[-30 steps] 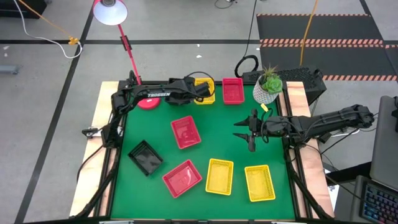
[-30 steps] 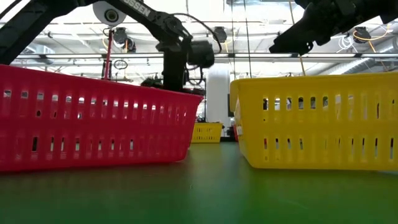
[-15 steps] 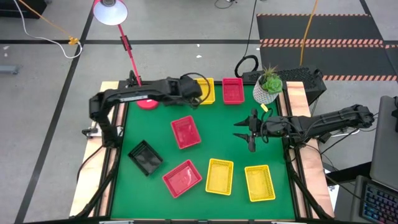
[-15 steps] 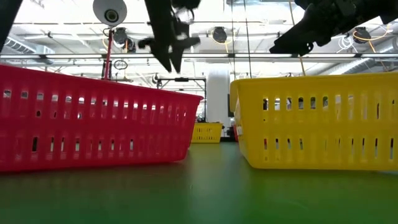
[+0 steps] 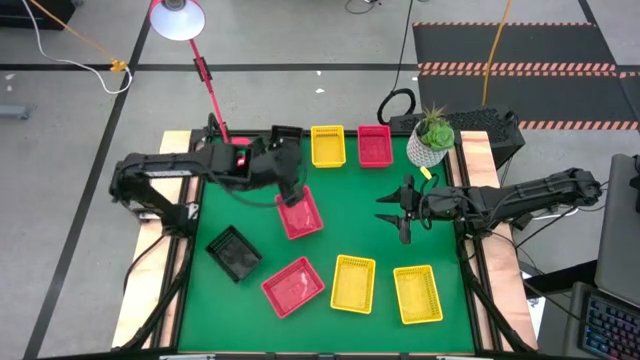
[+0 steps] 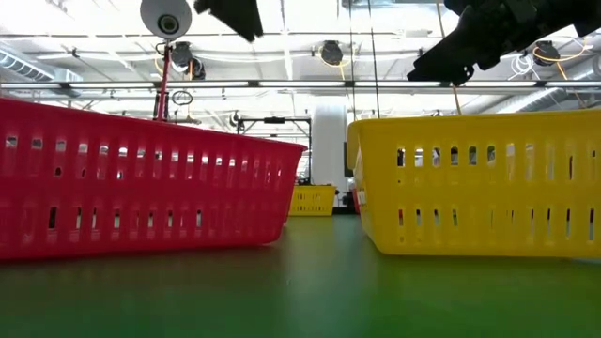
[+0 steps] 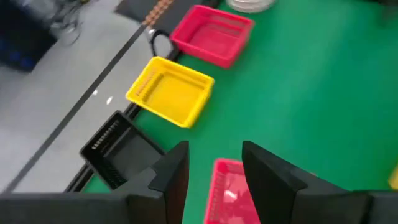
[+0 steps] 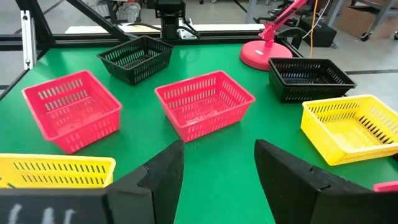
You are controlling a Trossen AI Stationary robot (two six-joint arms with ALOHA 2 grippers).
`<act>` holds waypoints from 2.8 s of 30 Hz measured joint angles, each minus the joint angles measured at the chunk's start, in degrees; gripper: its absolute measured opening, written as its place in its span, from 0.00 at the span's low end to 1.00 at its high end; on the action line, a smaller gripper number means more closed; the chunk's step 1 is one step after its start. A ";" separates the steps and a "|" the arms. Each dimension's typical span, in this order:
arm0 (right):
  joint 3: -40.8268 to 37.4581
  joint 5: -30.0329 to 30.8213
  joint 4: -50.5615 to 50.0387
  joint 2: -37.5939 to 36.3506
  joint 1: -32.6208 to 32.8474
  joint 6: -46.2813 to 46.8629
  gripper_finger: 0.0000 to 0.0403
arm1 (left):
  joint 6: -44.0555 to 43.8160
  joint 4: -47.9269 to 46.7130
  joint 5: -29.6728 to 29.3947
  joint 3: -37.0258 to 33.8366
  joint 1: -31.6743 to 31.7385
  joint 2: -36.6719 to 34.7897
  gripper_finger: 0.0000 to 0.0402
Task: Stack baskets by color
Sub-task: Stack the bottom right yellow bin on the top yellow bin
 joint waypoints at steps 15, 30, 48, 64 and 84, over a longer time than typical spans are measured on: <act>0.00 -1.79 0.27 -0.02 0.00 1.83 0.47 | 6.09 9.19 0.12 -9.97 -20.26 -9.48 0.38; 1.42 -2.99 0.10 -0.02 4.17 6.89 0.47 | 10.05 42.39 -1.01 -40.85 -24.15 -24.91 0.38; 12.98 3.34 -13.03 3.47 16.69 12.87 0.47 | 13.60 53.54 4.09 -45.87 -24.25 -24.25 0.38; 34.54 2.97 -46.28 16.99 25.16 27.98 0.47 | 12.16 55.13 4.15 -45.84 -24.53 -24.22 0.38; 40.70 -10.65 -63.62 26.41 27.45 37.40 0.47 | 12.18 55.15 4.13 -45.84 -24.53 -24.22 0.38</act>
